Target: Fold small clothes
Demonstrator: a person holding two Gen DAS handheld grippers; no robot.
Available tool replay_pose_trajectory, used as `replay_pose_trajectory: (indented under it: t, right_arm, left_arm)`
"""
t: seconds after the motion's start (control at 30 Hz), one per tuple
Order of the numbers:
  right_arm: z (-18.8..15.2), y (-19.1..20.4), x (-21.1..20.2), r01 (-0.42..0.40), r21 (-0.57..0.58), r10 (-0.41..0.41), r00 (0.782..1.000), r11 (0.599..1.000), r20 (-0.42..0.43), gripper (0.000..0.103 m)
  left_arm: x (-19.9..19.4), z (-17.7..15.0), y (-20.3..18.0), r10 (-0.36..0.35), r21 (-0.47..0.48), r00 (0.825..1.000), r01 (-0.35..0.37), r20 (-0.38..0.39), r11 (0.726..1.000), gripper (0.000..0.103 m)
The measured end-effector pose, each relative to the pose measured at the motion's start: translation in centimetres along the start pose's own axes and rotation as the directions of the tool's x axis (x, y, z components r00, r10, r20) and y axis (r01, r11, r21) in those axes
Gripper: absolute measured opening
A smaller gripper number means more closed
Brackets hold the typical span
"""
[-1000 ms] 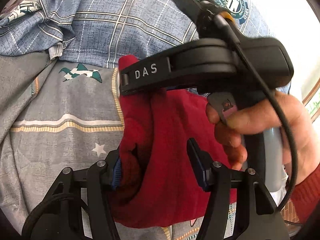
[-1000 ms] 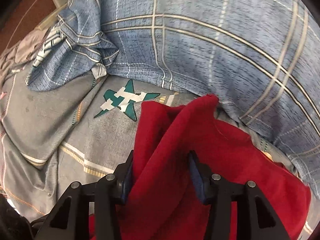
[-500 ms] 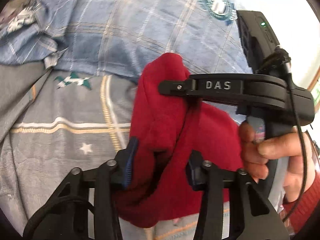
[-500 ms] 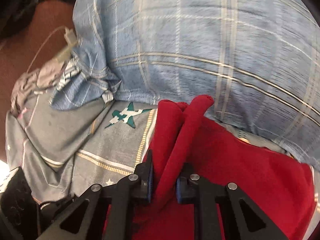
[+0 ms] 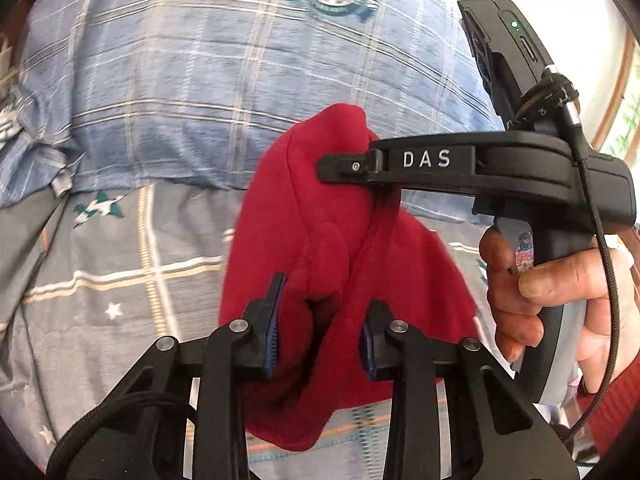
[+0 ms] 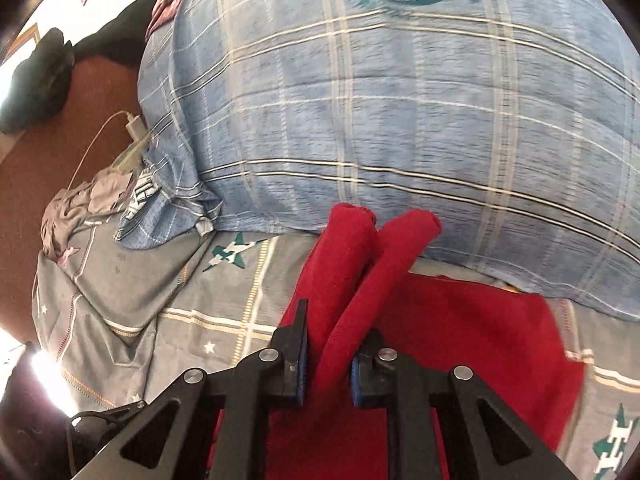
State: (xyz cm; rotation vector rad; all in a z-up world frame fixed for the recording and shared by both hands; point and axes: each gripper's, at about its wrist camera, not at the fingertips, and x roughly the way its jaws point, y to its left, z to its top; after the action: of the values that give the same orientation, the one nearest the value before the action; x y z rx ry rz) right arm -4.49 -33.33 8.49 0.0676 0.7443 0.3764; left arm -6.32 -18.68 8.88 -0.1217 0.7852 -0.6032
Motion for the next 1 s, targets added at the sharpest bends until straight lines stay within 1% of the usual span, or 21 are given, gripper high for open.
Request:
replay_pose_trajectory:
  t: [0.13,0.23,0.33,0.5,0.6,0.7,0.77,0.83,0.87,0.9,0.93,0.97,1.0]
  right_arm:
    - [-0.6,-2.5,-2.2,0.016,0.022,-0.016,1.000,1.000,0.021,0.014]
    - [-0.9,-4.3,-3.6,0.028,0.037,-0.029,0.999,0.999,0.035,0.014]
    - [-1.4,-6.3,-4.8,0.050,0.051,-0.052,0.998,0.997,0.044,0.014]
    - [-2.5,-10.1,-5.6,0.078,0.097,-0.082,0.996,0.992,0.039,0.014]
    - [-3.2,-12.2,-5.0,0.092,0.123,-0.095,0.995,0.988,0.018,0.014]
    - [-4.3,-13.7,-2.9,0.187,0.120,-0.183,0.982,0.975,-0.044,0.014]
    - [-5.2,-14.5,-1.9,0.213,0.134,-0.206,0.976,0.968,-0.068,0.014]
    - [-5.9,-15.0,-1.4,0.214,0.158,-0.205,0.976,0.964,-0.069,0.014]
    - [-6.0,-15.2,-1.6,0.206,0.178,-0.197,0.978,0.962,-0.063,0.015]
    - [-6.1,-15.4,-2.0,0.190,0.208,-0.182,0.982,0.960,-0.056,0.017]
    - [-6.2,-15.6,-2.5,0.179,0.237,-0.171,0.984,0.955,-0.054,0.027]
    - [-6.3,-15.8,-3.2,0.177,0.269,-0.169,0.984,0.947,-0.053,0.031]
    - [-6.5,-15.8,-4.0,0.174,0.293,-0.167,0.985,0.940,-0.046,0.032]
  left_arm:
    - [0.2,0.4,-2.9,-0.042,0.017,0.999,0.042,-0.017,0.999,0.028]
    - [0.7,0.4,-5.4,-0.059,0.049,0.998,0.061,-0.031,0.997,0.028]
    - [1.9,0.2,-7.9,-0.073,0.079,0.996,0.077,-0.053,0.994,0.027]
    - [4.7,-0.7,-11.1,-0.090,0.098,0.991,0.100,-0.098,0.990,0.026]
    - [6.6,-1.5,-12.3,-0.080,0.094,0.988,0.093,-0.130,0.991,0.026]
    - [8.4,-2.6,-13.5,-0.077,0.102,0.981,0.096,-0.180,0.990,0.026]
    - [9.0,-3.1,-14.1,-0.058,0.130,0.979,0.085,-0.195,0.988,0.027]
    - [8.7,-3.2,-14.0,-0.064,0.133,0.975,0.093,-0.212,0.987,0.036]
    - [8.0,-3.2,-13.8,-0.088,0.130,0.971,0.120,-0.224,0.984,0.039]
    - [7.4,-3.2,-13.5,-0.107,0.129,0.967,0.139,-0.230,0.982,0.048]
    - [6.4,-3.3,-13.2,-0.117,0.129,0.966,0.149,-0.232,0.980,0.057]
    - [5.2,-3.4,-12.6,-0.121,0.129,0.967,0.152,-0.222,0.980,0.059]
    - [4.0,-3.5,-12.1,-0.125,0.134,0.971,0.154,-0.205,0.979,0.059]
